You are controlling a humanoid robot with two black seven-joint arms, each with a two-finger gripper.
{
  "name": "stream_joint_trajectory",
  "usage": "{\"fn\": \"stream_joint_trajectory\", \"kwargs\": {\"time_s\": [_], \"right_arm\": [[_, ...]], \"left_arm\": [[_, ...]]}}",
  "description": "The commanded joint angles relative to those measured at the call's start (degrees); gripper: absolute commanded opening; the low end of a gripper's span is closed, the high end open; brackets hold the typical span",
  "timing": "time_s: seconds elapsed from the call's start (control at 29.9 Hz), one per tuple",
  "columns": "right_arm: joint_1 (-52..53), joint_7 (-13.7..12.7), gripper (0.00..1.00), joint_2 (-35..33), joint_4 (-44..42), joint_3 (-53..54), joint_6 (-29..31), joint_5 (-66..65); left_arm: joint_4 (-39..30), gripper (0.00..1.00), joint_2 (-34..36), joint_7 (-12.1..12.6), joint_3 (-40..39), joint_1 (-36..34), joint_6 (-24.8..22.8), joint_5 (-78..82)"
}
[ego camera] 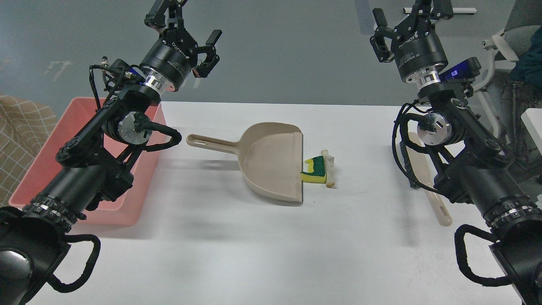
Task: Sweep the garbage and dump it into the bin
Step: 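Move the left gripper down from the bin toward the dustpan handle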
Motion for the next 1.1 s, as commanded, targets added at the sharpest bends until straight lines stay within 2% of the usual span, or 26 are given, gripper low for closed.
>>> {"fn": "stream_joint_trajectory", "kwargs": {"time_s": [0.0,0.33,0.5,0.64,0.8,1.07], "right_arm": [[0.2,0.01,1.0,-0.53,-0.13,-0.14,0.09,0.0],[0.72,0.01,1.0,-2.73,-0.66,-0.31,0.53,0.18],[0.64,0.01,1.0,-3.34,-0.48,-0.31,0.18,0.79],[0.64,0.01,1.0,-3.17,-0.04,-0.23,-0.18,0.88],[1.08,0.01,1.0,-3.52,0.22,-0.14,-4.03,0.7],[0.64,0.01,1.0,-4.58,-0.39,-0.32,-5.36,1.05]], "left_arm": [[0.17,0.98,0.0,0.0,0.11,-0.19,0.02,0.0],[0.43,0.98,0.26,0.26,1.16,-1.24,0.28,0.27],[1.22,0.98,0.44,0.44,1.07,-2.82,3.27,0.26],[0.79,0.98,0.7,0.44,0.98,-2.82,3.18,-0.26],[1.14,0.98,1.4,0.53,0.63,-3.26,2.74,-0.35],[2.28,0.98,1.23,1.49,1.07,-3.35,3.45,-0.62]]}}
